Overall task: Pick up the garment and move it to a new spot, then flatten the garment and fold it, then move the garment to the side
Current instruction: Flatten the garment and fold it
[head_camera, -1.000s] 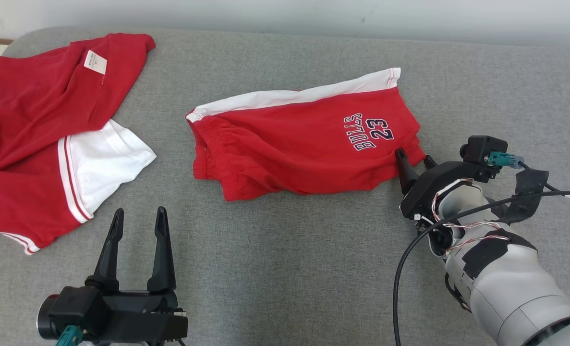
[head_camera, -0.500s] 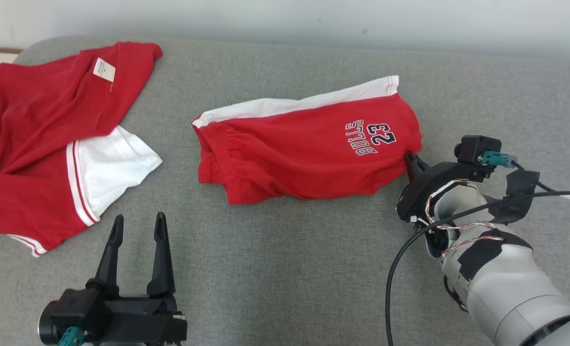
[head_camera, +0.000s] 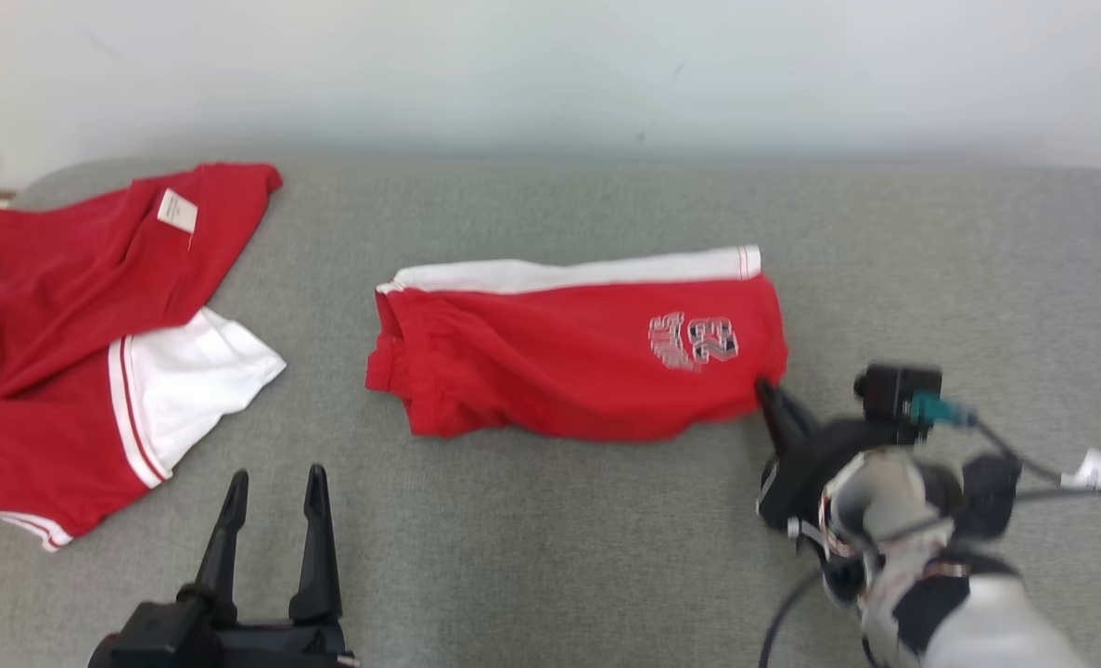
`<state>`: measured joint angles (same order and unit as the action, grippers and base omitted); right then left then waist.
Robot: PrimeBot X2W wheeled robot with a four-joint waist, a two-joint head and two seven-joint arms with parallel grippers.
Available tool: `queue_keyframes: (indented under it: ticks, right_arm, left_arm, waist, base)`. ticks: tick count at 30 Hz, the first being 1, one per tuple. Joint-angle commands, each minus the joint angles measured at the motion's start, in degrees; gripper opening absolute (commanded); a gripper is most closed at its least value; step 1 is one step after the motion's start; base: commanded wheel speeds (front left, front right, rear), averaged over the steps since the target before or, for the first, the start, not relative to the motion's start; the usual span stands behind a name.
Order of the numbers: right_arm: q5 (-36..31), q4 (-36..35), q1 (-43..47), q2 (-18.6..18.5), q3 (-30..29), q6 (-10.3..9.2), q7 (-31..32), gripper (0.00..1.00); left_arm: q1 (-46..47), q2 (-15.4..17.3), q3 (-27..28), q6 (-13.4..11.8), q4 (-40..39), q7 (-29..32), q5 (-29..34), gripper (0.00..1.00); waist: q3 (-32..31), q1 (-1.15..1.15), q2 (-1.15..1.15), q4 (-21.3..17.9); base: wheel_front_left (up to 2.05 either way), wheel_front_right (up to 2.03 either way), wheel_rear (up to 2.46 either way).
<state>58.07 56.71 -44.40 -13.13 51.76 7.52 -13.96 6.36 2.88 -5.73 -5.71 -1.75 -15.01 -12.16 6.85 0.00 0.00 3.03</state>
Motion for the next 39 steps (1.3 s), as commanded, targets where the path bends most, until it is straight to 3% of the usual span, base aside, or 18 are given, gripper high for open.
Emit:
queue_keyframes:
  ticks: [1,12,19,30,32,33,39]
  right_arm:
    - [0.67,-1.15,2.1,-0.67,0.4,-0.06,-0.26,0.0]
    - [1.21,-13.47,13.78,-6.93,-2.44,-0.06,-0.56,0.0]
    - [-0.85,-19.24,19.38,-10.34,-7.02,-0.06,2.7,0.0]
    - [-7.32,-21.43,24.16,-8.44,-15.07,-0.06,6.19,0.0]
    - [-8.61,-21.41,24.79,-7.56,-16.55,-0.06,6.21,0.87]
    - [-9.53,-21.36,25.06,-7.3,-17.31,-0.06,6.05,1.0]
    - [-13.36,-22.49,26.17,-5.66,-22.05,-0.06,4.18,1.0]
  left_arm:
    - [-1.3,0.03,0.24,0.01,0.42,-0.23,-0.35,1.0]
    - [-4.54,0.03,1.02,0.21,0.22,-0.23,0.12,1.0]
    - [-5.39,0.02,1.25,0.19,-0.04,-0.23,0.22,1.0]
    - [-5.74,0.03,1.37,0.42,0.08,-0.23,-0.26,1.0]
    - [-5.79,0.02,1.37,0.39,0.15,-0.23,-0.39,1.0]
    - [-5.81,0.04,1.44,0.44,0.17,-0.23,-0.46,1.0]
    - [-6.16,0.02,1.63,1.59,0.45,-0.23,0.93,1.0]
  waist:
    - [-1.83,0.0,0.0,-1.35]
    - [-5.21,0.0,0.0,-3.31]
    - [-6.02,0.0,0.0,-4.6]
    - [-6.4,0.0,0.0,-5.6]
    - [-6.42,0.0,0.0,-5.59]
    - [-6.38,0.0,0.0,-5.64]
    - [-6.36,0.0,0.0,-6.14]
  base:
    - [0.0,0.0,0.0]
    - [0.0,0.0,0.0]
    - [0.0,0.0,0.0]
    - [0.0,0.0,0.0]
    - [0.0,0.0,0.0]
    - [0.0,0.0,0.0]
    - [0.0,0.0,0.0]
